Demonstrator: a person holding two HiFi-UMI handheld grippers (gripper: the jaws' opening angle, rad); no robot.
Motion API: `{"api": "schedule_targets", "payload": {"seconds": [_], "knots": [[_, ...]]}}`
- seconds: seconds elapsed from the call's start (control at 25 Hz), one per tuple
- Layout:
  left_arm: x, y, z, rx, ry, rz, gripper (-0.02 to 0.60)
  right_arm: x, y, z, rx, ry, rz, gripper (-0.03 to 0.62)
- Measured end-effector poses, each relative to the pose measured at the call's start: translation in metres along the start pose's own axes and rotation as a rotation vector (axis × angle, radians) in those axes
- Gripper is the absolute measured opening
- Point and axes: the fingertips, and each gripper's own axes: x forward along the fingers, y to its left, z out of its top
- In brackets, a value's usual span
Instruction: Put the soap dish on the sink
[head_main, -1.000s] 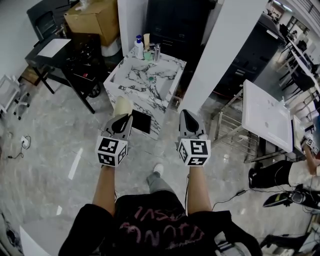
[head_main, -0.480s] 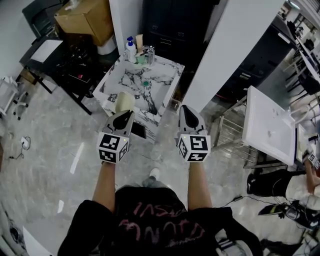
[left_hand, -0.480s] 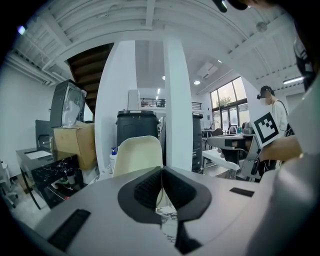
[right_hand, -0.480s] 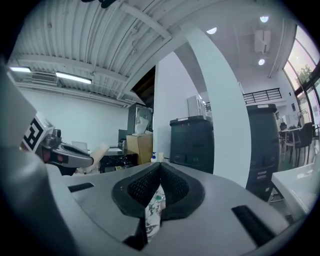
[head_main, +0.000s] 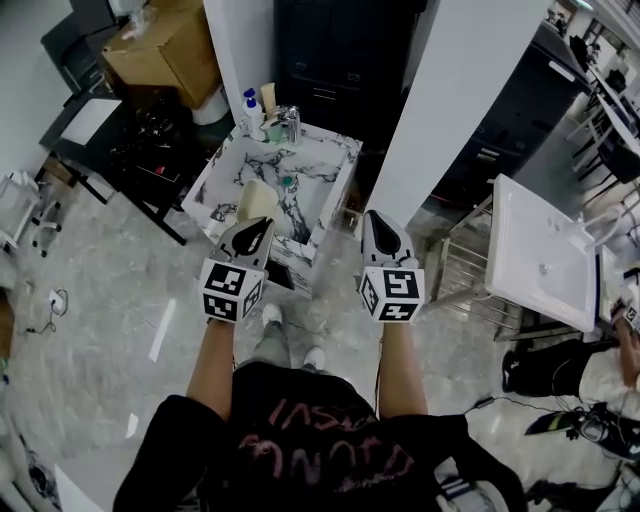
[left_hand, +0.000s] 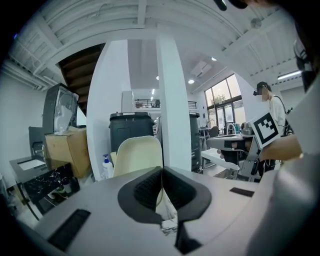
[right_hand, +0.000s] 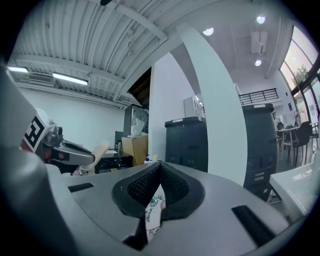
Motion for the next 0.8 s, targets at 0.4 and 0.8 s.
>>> {"api": "schedule_targets", "payload": {"seconds": [0.4,0.8], "knots": [[0.044,0.013,0.004,-0.018,-0.003,-0.057,0.021,0.030,-0.023,0.004,0.029,-0.005,-0.055,0.014],[0.116,0.059,0.001,-0.053,0.006,-0.119,0.021,0.096,-0.051,0.002,0.020,0.022,-0.130,0.014]]}}
